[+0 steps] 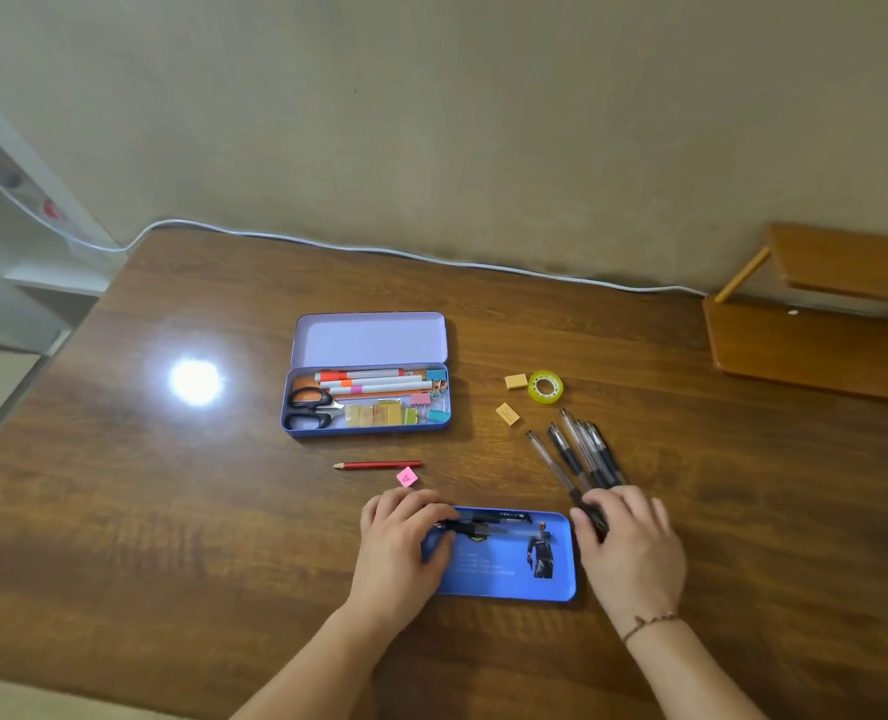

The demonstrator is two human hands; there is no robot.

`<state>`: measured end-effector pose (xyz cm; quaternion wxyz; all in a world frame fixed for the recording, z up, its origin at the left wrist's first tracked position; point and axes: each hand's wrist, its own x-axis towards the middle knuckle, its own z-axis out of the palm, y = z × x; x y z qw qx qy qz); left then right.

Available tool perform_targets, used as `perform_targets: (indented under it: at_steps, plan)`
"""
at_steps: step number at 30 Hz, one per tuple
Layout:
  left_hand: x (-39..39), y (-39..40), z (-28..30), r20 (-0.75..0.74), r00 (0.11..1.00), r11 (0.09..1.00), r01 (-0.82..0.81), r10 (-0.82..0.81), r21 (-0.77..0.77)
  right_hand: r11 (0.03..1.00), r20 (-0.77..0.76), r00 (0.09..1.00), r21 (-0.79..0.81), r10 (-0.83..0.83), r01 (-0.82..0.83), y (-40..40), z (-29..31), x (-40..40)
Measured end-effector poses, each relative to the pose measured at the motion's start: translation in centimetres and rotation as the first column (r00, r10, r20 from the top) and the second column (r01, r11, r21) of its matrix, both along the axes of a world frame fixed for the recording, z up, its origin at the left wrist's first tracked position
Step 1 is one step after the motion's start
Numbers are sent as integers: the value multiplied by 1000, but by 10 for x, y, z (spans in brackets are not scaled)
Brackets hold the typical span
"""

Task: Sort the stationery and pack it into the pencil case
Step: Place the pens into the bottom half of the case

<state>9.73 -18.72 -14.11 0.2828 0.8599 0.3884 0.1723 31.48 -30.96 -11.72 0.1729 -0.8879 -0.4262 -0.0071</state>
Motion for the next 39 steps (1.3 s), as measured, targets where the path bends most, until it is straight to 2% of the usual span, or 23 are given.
perform_targets:
  at_steps: [5, 8, 11, 13, 16, 20, 22, 24, 25, 29, 31, 33, 36, 39]
  plan:
    - [5, -1, -1, 33, 998, 998, -58, 57, 3, 992, 129, 990, -121, 48, -33, -5, 0, 12]
    - [5, -2, 1, 80, 994, 997, -75, 76, -14, 999, 86, 996, 27, 23, -25, -8, 3, 12]
    - [1, -4, 4, 133, 980, 980, -128, 148, -150, 957, 75, 970, 165, 230, -240, -9, 3, 0]
    - [0, -5, 4, 164, 976, 979, -119, 146, -163, 910, 98, 919, 136, 382, -392, -7, -2, -14]
    - [-1, -4, 4, 146, 985, 991, -80, 95, -106, 883, 107, 882, 57, 458, -466, 1, -10, -31]
    - [-1, -1, -5, 69, 997, 999, -27, 24, 29, 923, 56, 927, 82, 372, -376, 7, -11, -29]
    - [0, -1, -6, 70, 997, 999, -35, 34, 19, 980, 28, 985, 99, 172, -174, 4, -7, -14]
    - [0, -2, -5, 72, 997, 999, -40, 39, 16, 999, 22, 999, 33, -40, 40, -4, -5, 1]
    - [0, -2, -5, 73, 996, 999, -43, 41, 19, 995, 40, 995, -25, -93, 94, -8, -4, 7]
    - [0, -2, -2, 70, 997, 999, -43, 41, 21, 979, 144, 987, -184, -66, 92, -15, -3, 13]
    - [0, -2, 0, 79, 995, 998, -56, 56, -6, 982, 150, 986, -162, -75, 100, -15, -2, 14]
    - [-1, -3, 2, 108, 988, 991, -96, 106, -99, 998, 108, 993, -40, -38, 42, -17, -2, 12]
    - [-3, -3, 4, 210, 967, 976, -107, 146, -188, 960, 80, 965, 115, 249, -257, -19, -5, -2]
    - [-5, -4, 5, 246, 961, 979, -83, 128, -186, 887, 81, 892, 94, 445, -451, -18, -12, -19]
